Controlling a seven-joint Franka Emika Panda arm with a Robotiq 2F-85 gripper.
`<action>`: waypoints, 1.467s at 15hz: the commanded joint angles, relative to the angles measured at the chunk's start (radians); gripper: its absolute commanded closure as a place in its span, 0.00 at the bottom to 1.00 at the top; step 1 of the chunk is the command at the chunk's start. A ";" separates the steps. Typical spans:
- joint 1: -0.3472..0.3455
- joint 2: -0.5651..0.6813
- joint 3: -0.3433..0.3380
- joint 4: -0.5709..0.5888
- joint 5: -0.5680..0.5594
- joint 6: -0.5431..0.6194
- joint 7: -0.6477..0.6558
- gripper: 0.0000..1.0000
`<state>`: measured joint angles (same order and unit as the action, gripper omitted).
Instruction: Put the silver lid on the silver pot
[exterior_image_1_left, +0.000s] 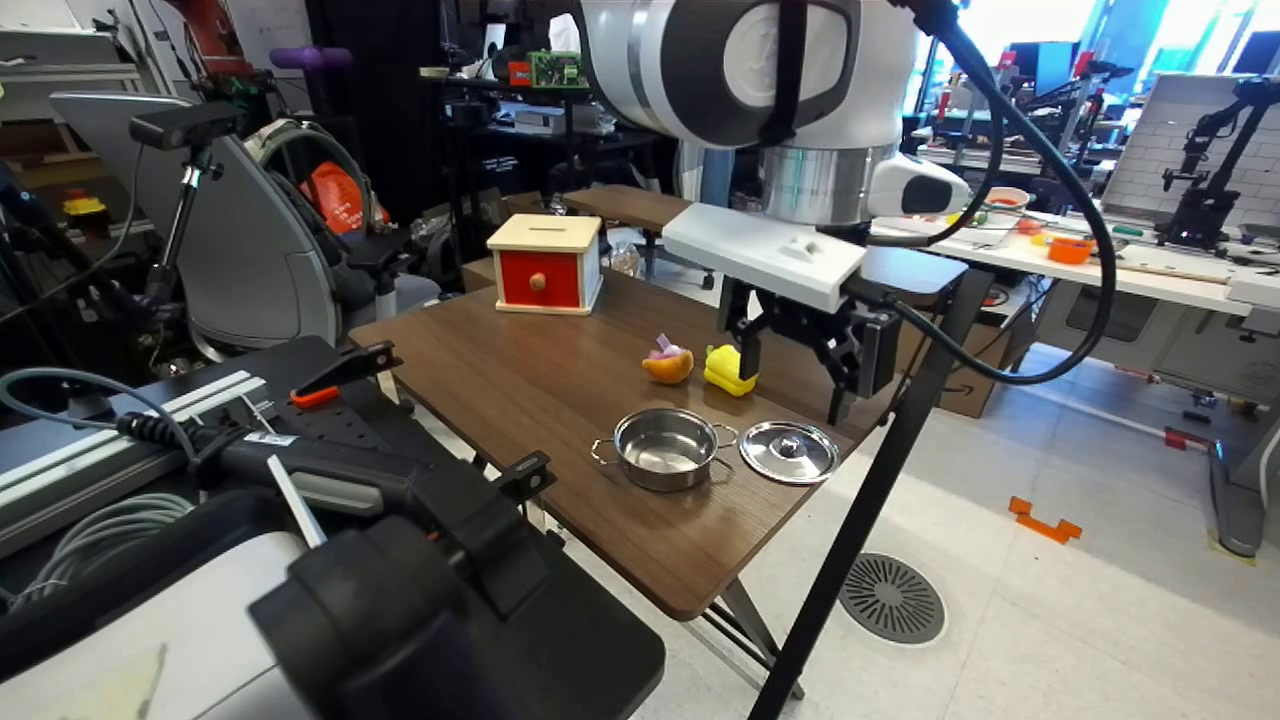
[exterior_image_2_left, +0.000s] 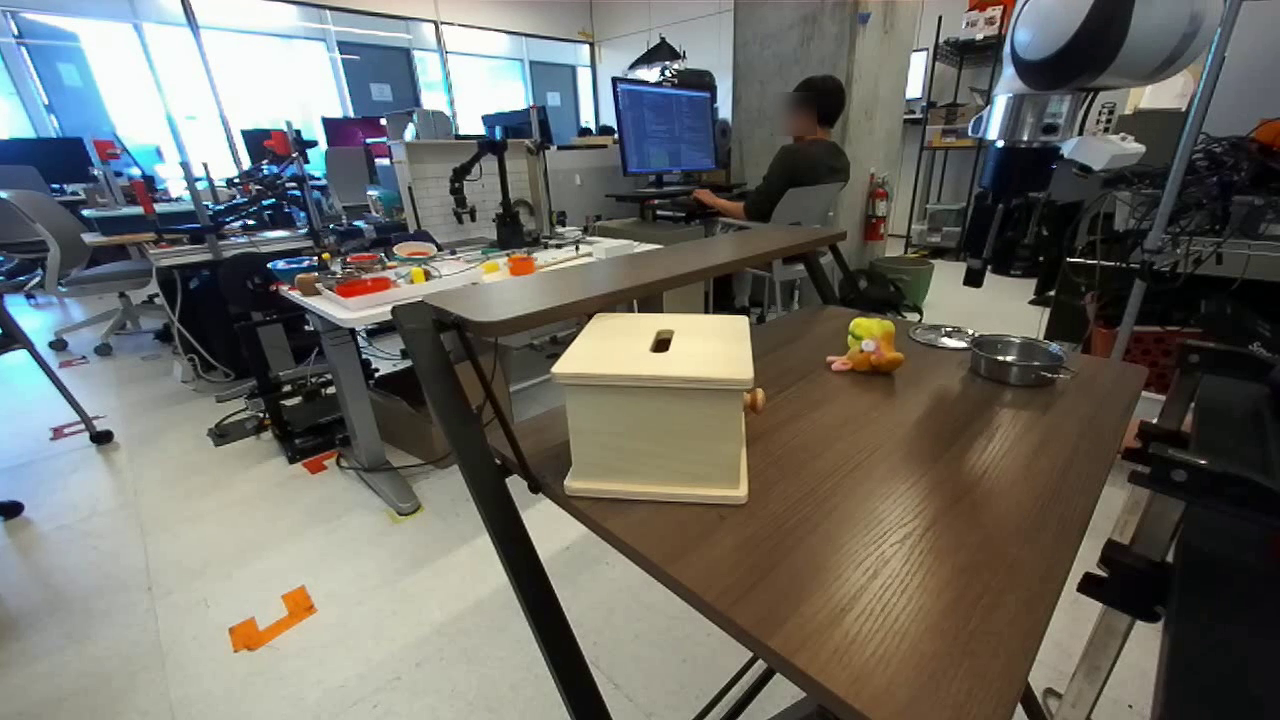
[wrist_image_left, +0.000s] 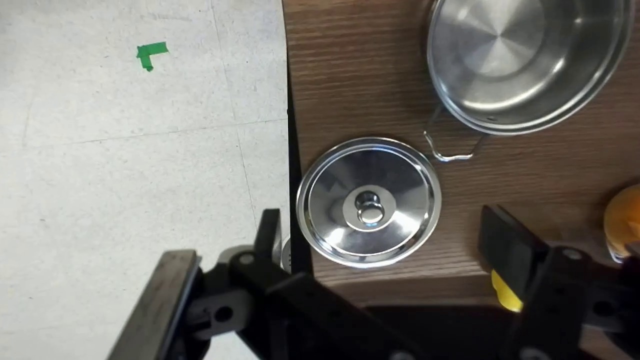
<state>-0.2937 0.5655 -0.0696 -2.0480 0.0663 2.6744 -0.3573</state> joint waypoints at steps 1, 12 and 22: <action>-0.036 0.083 0.031 0.086 0.007 -0.005 -0.004 0.00; -0.045 0.193 0.046 0.184 -0.009 -0.023 -0.003 0.30; -0.051 0.231 0.043 0.224 -0.020 -0.034 -0.011 0.98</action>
<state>-0.3170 0.7812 -0.0433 -1.8572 0.0621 2.6676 -0.3574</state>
